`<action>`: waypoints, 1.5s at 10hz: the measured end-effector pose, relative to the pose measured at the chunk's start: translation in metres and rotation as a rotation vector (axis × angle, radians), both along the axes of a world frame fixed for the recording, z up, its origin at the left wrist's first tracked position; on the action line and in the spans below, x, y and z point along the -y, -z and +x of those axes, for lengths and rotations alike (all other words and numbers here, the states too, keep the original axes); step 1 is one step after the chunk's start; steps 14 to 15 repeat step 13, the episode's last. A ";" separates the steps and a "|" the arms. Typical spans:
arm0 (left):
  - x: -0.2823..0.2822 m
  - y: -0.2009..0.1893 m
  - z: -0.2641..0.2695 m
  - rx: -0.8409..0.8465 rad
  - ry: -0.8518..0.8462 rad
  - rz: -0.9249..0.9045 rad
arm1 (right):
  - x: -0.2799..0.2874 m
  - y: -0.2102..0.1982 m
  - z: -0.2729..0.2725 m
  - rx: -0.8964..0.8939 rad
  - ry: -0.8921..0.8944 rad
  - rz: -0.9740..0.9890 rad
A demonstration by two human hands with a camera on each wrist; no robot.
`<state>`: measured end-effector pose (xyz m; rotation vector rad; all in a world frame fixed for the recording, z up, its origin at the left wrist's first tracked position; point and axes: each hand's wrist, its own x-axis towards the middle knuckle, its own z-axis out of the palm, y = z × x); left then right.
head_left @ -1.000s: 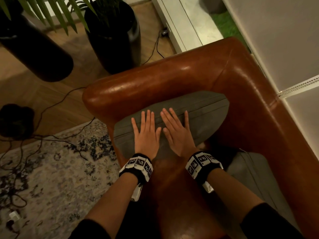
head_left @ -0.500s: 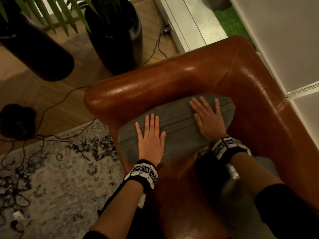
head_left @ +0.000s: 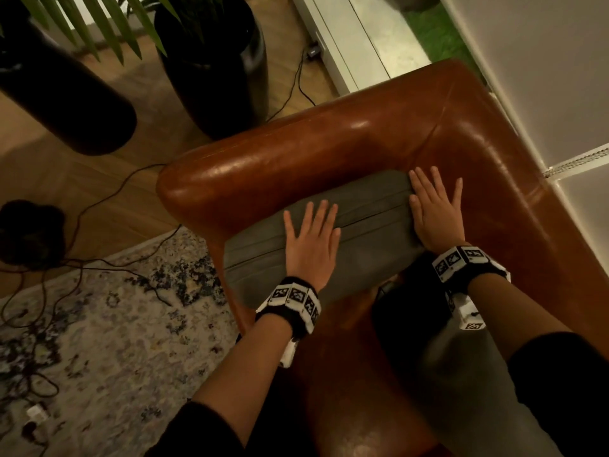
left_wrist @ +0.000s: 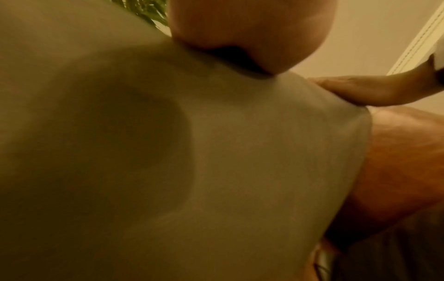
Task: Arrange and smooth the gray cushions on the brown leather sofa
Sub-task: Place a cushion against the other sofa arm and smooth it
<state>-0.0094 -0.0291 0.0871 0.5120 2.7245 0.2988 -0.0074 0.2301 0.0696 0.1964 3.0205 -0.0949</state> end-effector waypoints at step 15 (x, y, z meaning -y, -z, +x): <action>0.048 -0.014 0.010 -0.104 0.248 0.023 | 0.115 -0.023 0.058 0.051 0.135 -0.292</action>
